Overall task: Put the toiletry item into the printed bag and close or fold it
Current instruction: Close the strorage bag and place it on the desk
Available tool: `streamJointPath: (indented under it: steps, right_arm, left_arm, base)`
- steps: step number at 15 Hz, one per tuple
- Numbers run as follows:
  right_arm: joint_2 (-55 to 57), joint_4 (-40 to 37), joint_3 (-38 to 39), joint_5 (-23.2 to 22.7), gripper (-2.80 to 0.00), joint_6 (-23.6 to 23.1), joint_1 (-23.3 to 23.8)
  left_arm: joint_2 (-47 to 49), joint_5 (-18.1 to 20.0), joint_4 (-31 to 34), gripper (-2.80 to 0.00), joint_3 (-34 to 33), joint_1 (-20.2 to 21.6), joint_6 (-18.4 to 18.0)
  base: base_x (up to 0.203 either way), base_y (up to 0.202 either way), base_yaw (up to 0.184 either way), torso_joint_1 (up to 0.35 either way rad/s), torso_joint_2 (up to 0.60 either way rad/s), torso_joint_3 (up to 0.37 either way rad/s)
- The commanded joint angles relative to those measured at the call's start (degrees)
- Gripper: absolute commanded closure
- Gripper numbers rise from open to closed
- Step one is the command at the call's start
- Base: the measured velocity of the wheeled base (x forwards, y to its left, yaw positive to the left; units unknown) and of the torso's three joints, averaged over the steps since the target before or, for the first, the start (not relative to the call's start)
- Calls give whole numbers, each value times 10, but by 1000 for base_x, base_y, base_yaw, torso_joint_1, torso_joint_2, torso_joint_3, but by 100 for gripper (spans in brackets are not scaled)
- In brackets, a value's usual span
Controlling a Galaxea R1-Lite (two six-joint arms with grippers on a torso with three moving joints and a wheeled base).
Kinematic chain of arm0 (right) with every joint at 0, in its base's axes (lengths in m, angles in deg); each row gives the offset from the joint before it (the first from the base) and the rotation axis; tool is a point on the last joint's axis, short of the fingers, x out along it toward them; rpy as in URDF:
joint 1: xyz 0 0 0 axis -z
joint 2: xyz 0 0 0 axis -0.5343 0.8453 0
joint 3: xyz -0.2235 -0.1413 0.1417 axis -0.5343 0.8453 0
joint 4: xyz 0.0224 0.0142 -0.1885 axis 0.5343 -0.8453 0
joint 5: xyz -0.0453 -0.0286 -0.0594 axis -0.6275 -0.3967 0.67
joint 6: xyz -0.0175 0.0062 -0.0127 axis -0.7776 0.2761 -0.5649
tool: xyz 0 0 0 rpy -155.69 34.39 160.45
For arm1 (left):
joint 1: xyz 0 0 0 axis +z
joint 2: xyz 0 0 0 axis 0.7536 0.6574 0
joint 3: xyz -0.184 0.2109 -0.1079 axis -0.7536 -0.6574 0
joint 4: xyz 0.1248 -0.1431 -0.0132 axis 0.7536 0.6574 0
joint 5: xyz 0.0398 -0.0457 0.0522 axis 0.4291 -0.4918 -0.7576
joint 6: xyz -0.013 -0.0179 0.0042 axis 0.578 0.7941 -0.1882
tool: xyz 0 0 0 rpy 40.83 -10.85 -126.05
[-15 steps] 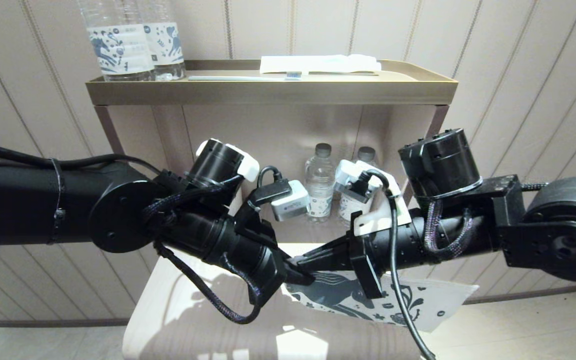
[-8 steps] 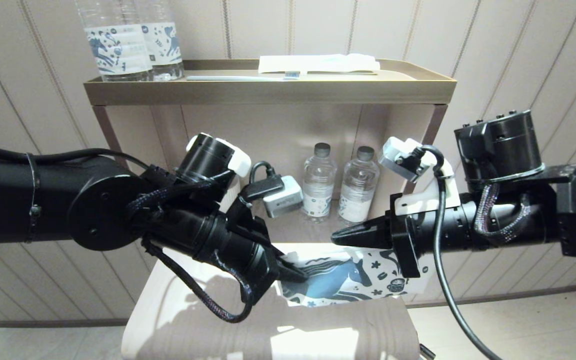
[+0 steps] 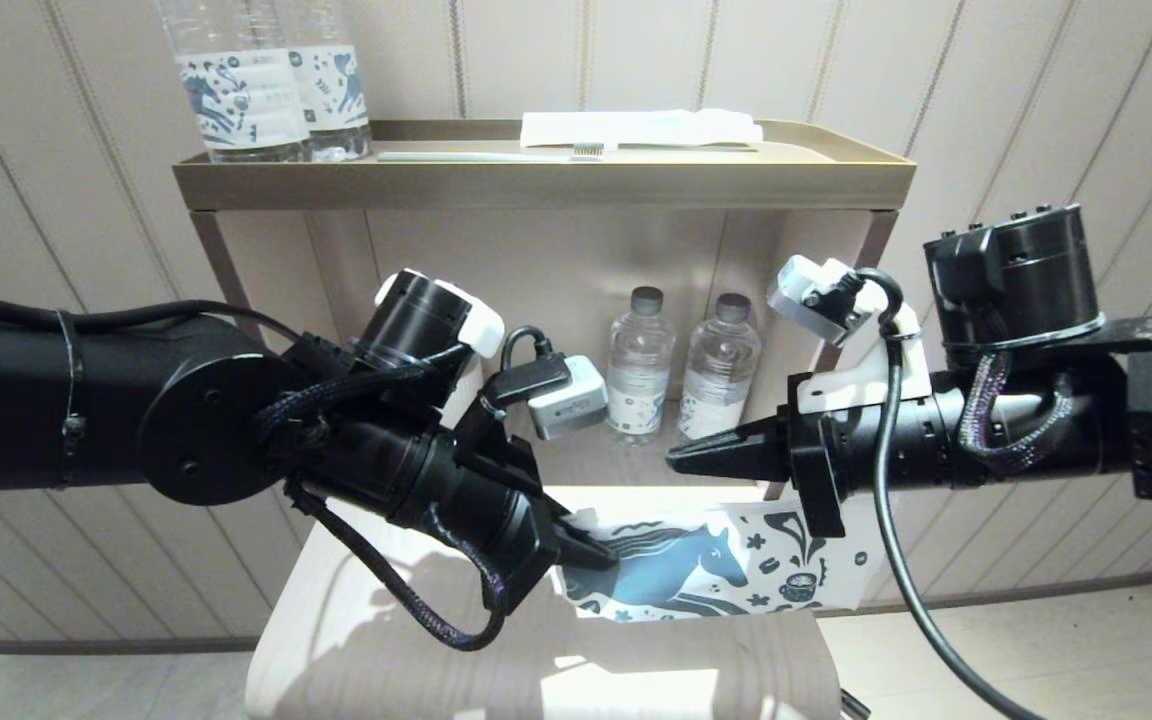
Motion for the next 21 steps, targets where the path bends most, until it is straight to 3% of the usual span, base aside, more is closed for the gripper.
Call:
streamJointPath:
  steps: [1,8,21]
  right_arm:
    - [8,6,-7,-1,-280,5,-10]
    - [42,7,-31,-47,-280,20,-29]
    - [74,8,-29,-48,-280,20,-65]
  left_arm:
    - [5,2,0,0,0,0,-2]
    - [8,1,0,0,2,0,-2]
    - [13,1,-30,0,-11,0,-1]
  base:
    - [0,0,0,0,0,0]
    - [0,0,0,0,0,0]
    - [0,0,0,0,0,0]
